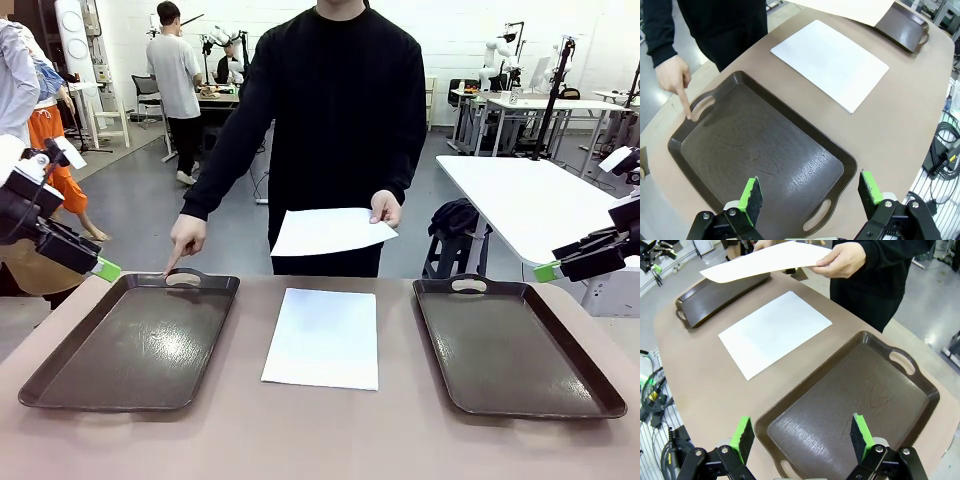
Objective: Sort the A4 documents.
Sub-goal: Receive the A4 Paper.
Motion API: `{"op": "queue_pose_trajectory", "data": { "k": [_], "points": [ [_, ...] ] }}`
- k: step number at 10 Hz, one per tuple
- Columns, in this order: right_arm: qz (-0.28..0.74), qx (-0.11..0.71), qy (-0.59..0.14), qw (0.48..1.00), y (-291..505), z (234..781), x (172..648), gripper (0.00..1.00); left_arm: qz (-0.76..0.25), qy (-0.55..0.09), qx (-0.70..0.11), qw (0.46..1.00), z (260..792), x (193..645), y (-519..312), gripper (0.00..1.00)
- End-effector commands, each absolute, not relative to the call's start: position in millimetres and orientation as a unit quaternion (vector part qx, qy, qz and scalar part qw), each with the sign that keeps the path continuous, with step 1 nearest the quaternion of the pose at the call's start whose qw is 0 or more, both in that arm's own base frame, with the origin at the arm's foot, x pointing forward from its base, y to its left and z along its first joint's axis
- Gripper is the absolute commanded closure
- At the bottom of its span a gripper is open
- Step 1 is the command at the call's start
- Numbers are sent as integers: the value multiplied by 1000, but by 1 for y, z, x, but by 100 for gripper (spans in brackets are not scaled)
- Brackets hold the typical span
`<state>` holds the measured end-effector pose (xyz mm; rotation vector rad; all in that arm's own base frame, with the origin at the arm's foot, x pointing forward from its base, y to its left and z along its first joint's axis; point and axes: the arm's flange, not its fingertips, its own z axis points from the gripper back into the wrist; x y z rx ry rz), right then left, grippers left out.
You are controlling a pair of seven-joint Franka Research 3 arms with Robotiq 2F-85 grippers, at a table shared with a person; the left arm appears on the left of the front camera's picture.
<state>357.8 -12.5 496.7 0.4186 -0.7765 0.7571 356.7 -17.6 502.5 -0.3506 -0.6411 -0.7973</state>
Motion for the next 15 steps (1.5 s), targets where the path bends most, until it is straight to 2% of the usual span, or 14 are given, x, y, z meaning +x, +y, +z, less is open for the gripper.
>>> {"op": "queue_pose_trajectory", "data": {
  "k": [1,4,9,15],
  "points": [
    [363,203,-367,832,-13,494,360,0,-396,-307,-200,842,505,397,-29,0],
    [363,203,-367,832,-13,494,360,0,-379,-295,-260,838,500,457,-54,0],
    [363,203,-367,832,-13,494,360,0,-262,-257,-432,824,461,535,-98,0],
    [363,203,-367,832,-13,494,360,0,-159,-143,-551,807,430,592,-156,0]
  ]
}}
